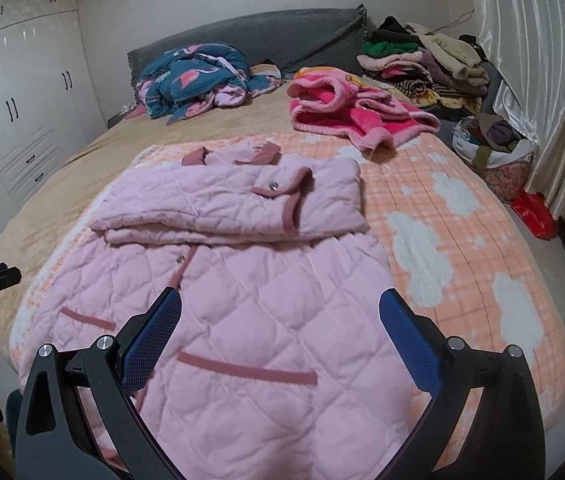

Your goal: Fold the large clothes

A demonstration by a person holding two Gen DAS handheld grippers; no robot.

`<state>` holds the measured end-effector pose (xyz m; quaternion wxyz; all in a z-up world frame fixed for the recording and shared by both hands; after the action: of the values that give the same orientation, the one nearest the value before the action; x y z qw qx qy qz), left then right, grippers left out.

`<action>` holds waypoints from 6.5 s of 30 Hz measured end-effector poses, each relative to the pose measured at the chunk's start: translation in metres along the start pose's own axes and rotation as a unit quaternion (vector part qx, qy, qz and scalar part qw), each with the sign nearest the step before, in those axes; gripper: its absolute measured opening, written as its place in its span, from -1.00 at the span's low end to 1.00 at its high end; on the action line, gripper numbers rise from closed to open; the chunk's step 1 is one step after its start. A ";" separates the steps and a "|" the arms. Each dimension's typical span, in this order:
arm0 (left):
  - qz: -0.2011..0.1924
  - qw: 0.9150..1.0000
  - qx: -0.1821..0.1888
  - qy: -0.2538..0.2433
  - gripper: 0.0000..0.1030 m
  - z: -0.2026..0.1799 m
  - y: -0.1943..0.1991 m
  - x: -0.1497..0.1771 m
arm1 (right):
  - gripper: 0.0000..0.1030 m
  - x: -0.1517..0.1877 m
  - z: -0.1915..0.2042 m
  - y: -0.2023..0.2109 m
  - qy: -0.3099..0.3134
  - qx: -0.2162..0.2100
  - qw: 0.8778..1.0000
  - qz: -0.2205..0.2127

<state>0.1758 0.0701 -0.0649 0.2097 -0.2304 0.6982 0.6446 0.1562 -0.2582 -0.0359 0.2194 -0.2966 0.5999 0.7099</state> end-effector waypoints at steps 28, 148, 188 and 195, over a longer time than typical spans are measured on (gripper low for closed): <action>0.063 0.997 -0.031 0.037 0.84 0.071 -0.045 0.093 | 0.92 0.121 -0.069 -0.042 -0.037 0.043 0.991 0.124; -0.109 0.989 0.085 0.044 -0.80 0.025 0.076 -0.073 | -0.77 -0.090 -0.051 0.074 -0.073 -0.134 0.980 -0.126; -0.154 0.987 0.010 0.038 -0.75 0.060 0.000 -0.211 | -0.77 -0.219 -0.102 -0.040 -0.133 -0.078 0.979 -0.130; -0.150 0.988 -0.003 0.031 -0.75 0.063 -0.020 -0.220 | -0.77 -0.225 -0.107 -0.063 -0.155 -0.069 0.977 -0.131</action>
<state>0.3643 0.1433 0.0438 0.2817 -0.3527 0.6600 0.6005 0.3787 -0.3413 0.0617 0.3798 -0.2740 0.4639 0.7520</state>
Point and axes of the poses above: each gripper's, at about its wrist camera, not at the fingertips, and y roughly against the way its jaws point, z to its left, x to its underside, the point moved 9 cm from there along -y, roughly the way its jaws point, and after that the axes turned 4 degrees about z, right-handed, at the moved point
